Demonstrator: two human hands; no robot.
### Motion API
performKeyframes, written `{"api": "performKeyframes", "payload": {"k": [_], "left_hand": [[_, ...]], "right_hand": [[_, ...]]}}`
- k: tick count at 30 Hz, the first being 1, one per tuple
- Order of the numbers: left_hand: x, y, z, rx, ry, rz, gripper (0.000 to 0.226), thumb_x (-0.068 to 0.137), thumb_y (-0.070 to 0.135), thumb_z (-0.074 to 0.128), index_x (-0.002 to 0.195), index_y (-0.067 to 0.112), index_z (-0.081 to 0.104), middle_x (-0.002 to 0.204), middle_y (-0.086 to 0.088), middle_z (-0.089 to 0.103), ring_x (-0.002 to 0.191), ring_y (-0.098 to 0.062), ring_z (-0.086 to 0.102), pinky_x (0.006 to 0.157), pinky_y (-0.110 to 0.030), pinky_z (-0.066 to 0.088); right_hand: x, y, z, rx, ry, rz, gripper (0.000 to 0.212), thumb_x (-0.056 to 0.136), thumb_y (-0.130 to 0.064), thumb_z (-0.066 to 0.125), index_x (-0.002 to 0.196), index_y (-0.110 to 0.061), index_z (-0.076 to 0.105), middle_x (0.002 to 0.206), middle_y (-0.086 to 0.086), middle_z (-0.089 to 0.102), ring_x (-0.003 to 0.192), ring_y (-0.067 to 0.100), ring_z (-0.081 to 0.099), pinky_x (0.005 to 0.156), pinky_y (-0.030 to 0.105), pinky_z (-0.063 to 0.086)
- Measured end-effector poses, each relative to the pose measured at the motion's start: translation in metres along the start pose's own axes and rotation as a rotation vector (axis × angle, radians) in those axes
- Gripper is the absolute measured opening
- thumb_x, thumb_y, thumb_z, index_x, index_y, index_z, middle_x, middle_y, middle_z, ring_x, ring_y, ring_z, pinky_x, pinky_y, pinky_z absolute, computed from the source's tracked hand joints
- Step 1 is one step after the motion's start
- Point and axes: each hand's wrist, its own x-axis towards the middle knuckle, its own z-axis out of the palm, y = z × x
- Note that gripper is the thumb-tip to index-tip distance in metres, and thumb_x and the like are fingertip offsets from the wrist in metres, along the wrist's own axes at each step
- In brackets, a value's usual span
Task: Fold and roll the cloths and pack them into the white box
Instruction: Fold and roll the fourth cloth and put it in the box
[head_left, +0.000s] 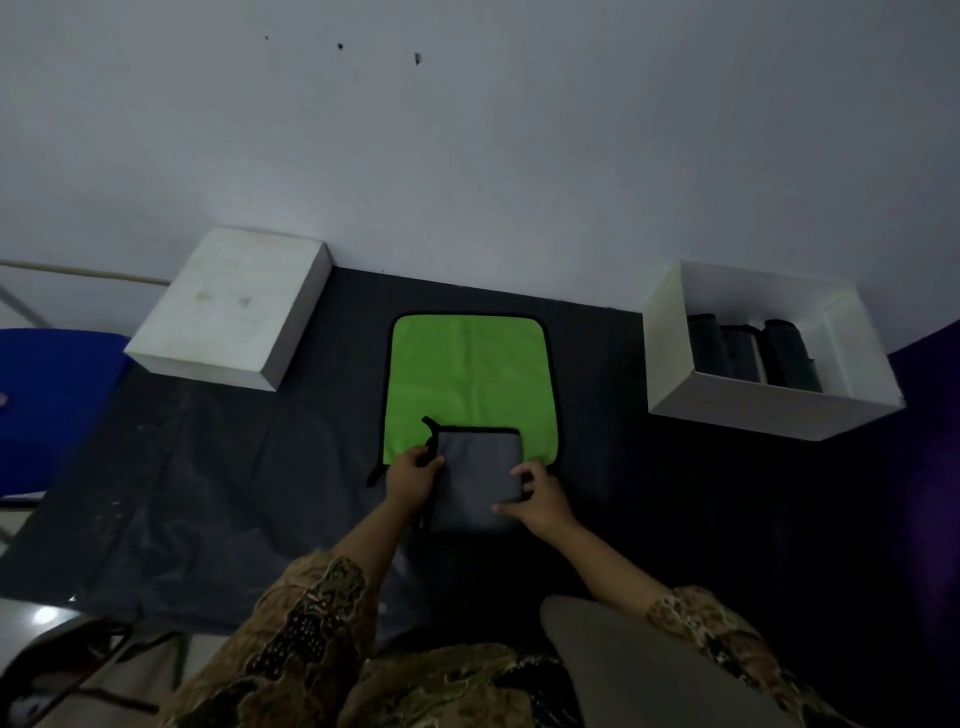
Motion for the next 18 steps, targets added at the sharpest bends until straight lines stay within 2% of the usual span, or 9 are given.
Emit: {"api": "performKeyframes", "payload": {"k": [2, 3, 6, 8, 9, 12, 14, 16, 18], "left_hand": [[0.0, -0.001, -0.001, 0.047, 0.031, -0.002, 0.038, 0.082, 0.016, 0.069, 0.113, -0.004, 0.06, 0.116, -0.023, 0.066, 0.11, -0.035, 0.061, 0.089, -0.034, 0.045], [-0.001, -0.001, -0.002, 0.078, 0.055, 0.018, 0.04, 0.08, 0.013, 0.07, 0.114, -0.005, 0.057, 0.116, -0.024, 0.064, 0.11, -0.036, 0.059, 0.089, -0.035, 0.044], [-0.004, -0.002, -0.002, 0.183, 0.126, 0.221, 0.035, 0.076, 0.003, 0.069, 0.105, -0.006, 0.052, 0.11, -0.025, 0.054, 0.106, -0.038, 0.05, 0.089, -0.037, 0.036], [-0.006, 0.003, 0.002, 0.186, 0.041, 0.402, 0.02, 0.079, 0.001, 0.066, 0.095, -0.007, 0.056, 0.098, -0.026, 0.057, 0.095, -0.036, 0.054, 0.084, -0.039, 0.04], [-0.008, 0.008, 0.005, 0.162, -0.031, 0.437, 0.016, 0.082, 0.004, 0.065, 0.091, -0.006, 0.058, 0.094, -0.026, 0.061, 0.09, -0.033, 0.058, 0.082, -0.038, 0.043], [-0.01, 0.019, 0.015, 0.035, -0.173, 0.357, 0.021, 0.092, 0.014, 0.058, 0.086, -0.004, 0.065, 0.089, -0.026, 0.068, 0.082, -0.025, 0.061, 0.075, -0.033, 0.045], [-0.005, 0.019, 0.021, -0.016, -0.216, 0.27, 0.031, 0.096, 0.02, 0.051, 0.085, -0.005, 0.066, 0.091, -0.028, 0.068, 0.084, -0.028, 0.062, 0.076, -0.033, 0.043], [-0.003, 0.024, 0.019, -0.105, -0.28, 0.152, 0.034, 0.098, 0.027, 0.046, 0.09, 0.001, 0.067, 0.099, -0.025, 0.069, 0.091, -0.026, 0.063, 0.082, -0.035, 0.047], [-0.001, 0.033, 0.016, -0.18, -0.323, 0.045, 0.038, 0.094, 0.039, 0.048, 0.097, 0.006, 0.068, 0.097, -0.019, 0.066, 0.088, -0.02, 0.059, 0.077, -0.033, 0.047]], "right_hand": [[-0.001, 0.002, 0.005, -0.076, 0.048, -0.034, 0.058, 0.06, -0.01, 0.086, 0.104, -0.008, 0.049, 0.106, 0.013, 0.055, 0.087, 0.019, 0.051, 0.066, 0.026, 0.04], [-0.001, 0.004, 0.007, -0.086, 0.067, -0.034, 0.059, 0.06, -0.01, 0.086, 0.101, -0.011, 0.044, 0.105, 0.012, 0.054, 0.086, 0.019, 0.05, 0.067, 0.024, 0.037], [0.0, 0.009, 0.011, -0.03, 0.087, 0.043, 0.062, 0.062, -0.013, 0.086, 0.098, -0.013, 0.036, 0.1, 0.01, 0.055, 0.086, 0.018, 0.052, 0.072, 0.025, 0.04], [0.002, 0.01, 0.011, -0.036, 0.085, 0.102, 0.057, 0.065, -0.016, 0.084, 0.102, -0.009, 0.042, 0.104, 0.014, 0.06, 0.09, 0.022, 0.058, 0.073, 0.028, 0.045], [0.004, 0.01, 0.01, -0.047, 0.078, 0.121, 0.055, 0.066, -0.016, 0.083, 0.106, -0.006, 0.047, 0.106, 0.015, 0.063, 0.094, 0.026, 0.061, 0.075, 0.03, 0.048], [0.006, 0.006, 0.01, -0.012, 0.048, 0.151, 0.052, 0.069, -0.015, 0.079, 0.111, -0.002, 0.053, 0.111, 0.019, 0.066, 0.098, 0.028, 0.064, 0.079, 0.036, 0.053], [0.003, 0.001, 0.012, 0.041, 0.028, 0.161, 0.054, 0.067, -0.019, 0.083, 0.108, -0.002, 0.051, 0.108, 0.016, 0.065, 0.096, 0.028, 0.063, 0.079, 0.039, 0.053], [0.0, -0.003, 0.014, 0.036, 0.021, 0.146, 0.056, 0.064, -0.017, 0.086, 0.1, -0.006, 0.045, 0.103, 0.012, 0.06, 0.094, 0.026, 0.061, 0.075, 0.036, 0.051], [-0.001, -0.006, 0.014, 0.023, 0.034, 0.1, 0.057, 0.064, -0.01, 0.084, 0.096, -0.009, 0.037, 0.099, 0.008, 0.054, 0.089, 0.019, 0.055, 0.069, 0.028, 0.043]]}}
